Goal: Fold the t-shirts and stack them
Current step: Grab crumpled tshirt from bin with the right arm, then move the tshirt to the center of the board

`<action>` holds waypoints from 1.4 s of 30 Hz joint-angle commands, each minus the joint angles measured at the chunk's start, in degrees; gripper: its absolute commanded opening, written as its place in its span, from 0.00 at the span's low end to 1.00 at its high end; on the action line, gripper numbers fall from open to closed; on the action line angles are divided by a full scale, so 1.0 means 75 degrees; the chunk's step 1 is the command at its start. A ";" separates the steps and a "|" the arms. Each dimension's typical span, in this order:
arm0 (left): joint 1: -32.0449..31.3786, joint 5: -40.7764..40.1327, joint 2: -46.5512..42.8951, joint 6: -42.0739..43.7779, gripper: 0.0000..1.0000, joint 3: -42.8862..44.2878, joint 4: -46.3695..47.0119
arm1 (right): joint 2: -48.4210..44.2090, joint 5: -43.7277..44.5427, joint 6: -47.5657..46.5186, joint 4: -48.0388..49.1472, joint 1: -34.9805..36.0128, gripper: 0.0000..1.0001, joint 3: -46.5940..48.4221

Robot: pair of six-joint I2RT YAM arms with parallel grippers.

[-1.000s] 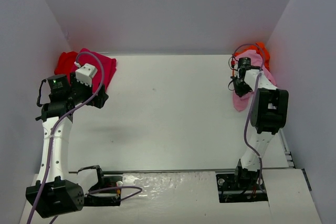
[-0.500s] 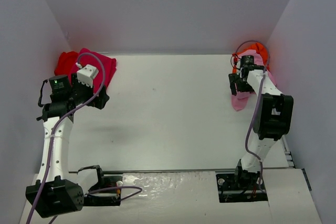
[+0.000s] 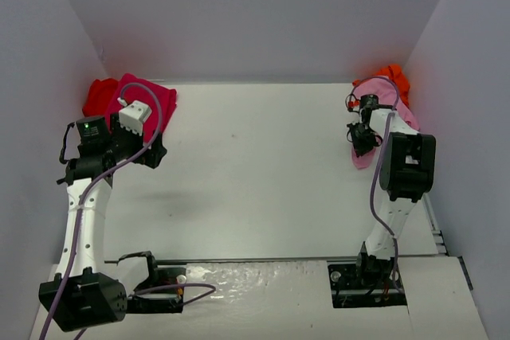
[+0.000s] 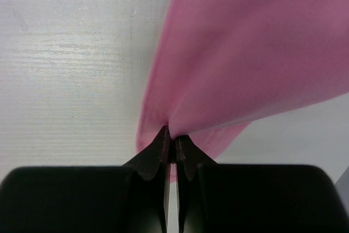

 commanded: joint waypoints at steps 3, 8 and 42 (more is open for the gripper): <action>-0.0083 0.0059 -0.0113 0.0191 0.97 0.0269 0.0149 | -0.0662 0.0065 -0.0319 -0.0176 -0.0025 0.00 0.0387; -0.0094 -0.0118 0.0018 0.0248 0.97 0.0693 0.0030 | -0.1701 0.0953 -0.0541 0.0032 -0.0037 0.00 0.1771; -0.0985 -0.0619 0.0544 0.0620 0.97 0.1896 -0.0685 | -0.3128 0.0148 -0.1977 -0.0560 0.3869 0.93 0.0191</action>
